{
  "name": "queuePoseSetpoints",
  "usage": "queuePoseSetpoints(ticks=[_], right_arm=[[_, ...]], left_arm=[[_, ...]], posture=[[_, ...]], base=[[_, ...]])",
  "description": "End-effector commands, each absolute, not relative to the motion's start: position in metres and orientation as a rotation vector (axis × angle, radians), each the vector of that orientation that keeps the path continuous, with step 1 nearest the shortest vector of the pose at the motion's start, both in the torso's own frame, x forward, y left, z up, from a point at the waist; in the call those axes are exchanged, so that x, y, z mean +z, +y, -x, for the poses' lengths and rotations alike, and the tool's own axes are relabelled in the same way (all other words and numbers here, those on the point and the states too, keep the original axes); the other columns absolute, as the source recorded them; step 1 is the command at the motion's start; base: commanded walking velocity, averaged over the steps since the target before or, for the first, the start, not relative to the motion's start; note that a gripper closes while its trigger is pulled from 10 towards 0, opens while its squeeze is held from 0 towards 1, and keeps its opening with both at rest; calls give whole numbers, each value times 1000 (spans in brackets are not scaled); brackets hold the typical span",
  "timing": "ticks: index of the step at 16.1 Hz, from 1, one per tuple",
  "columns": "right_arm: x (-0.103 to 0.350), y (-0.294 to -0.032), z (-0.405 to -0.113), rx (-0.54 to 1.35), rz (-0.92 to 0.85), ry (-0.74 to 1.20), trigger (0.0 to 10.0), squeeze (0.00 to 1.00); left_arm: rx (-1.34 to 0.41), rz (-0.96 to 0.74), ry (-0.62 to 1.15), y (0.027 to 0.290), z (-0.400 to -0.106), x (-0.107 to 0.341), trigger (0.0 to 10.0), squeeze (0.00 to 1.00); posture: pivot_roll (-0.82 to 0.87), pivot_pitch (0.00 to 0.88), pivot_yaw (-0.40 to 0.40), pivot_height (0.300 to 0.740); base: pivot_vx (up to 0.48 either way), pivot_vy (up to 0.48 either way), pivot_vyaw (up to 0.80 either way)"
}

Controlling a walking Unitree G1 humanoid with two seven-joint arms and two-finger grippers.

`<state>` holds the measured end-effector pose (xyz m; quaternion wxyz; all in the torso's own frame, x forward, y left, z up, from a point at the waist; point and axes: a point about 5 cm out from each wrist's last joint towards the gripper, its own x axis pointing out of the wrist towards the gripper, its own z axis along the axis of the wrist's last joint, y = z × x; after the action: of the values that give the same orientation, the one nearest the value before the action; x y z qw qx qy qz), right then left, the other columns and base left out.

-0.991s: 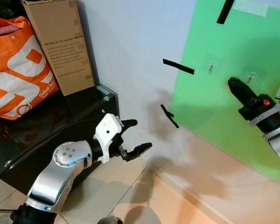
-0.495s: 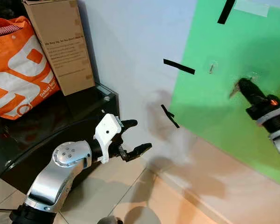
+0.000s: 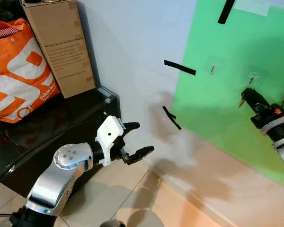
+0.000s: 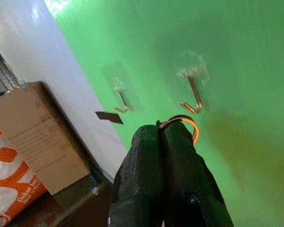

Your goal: Hang keys on a hook

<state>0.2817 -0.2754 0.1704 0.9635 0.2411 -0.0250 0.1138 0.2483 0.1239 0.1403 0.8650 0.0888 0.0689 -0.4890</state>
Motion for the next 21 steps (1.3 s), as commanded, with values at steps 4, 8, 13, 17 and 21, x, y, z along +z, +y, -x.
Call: queuePoseSetpoints(ticks=[4, 8, 13, 17, 21], right_arm=[[175, -269, -278, 311, -508, -74, 10000, 0], [186, -266, -280, 337, -546, -141, 10000, 0], [185, -268, -293, 293, -560, -143, 10000, 0], [185, -280, -297, 207, -564, -157, 10000, 0], [182, -289, -289, 176, -568, -161, 10000, 0]], left_arm=[[-1045, -204, 124, 122, -247, 148, 10000, 0], [-1048, -206, 127, 121, -248, 148, 10000, 0], [-1047, -211, 130, 122, -248, 148, 10000, 0], [-1045, -210, 132, 122, -247, 148, 10000, 0], [-1047, -207, 134, 122, -246, 147, 10000, 0]], posture=[[-9, 0, 27, 740], [-9, 0, 29, 740], [-6, 0, 28, 740], [-2, 0, 23, 740], [-8, 0, 26, 740]], base=[[0, 0, 0], [0, 0, 0], [0, 0, 0], [0, 0, 0], [0, 0, 0]])
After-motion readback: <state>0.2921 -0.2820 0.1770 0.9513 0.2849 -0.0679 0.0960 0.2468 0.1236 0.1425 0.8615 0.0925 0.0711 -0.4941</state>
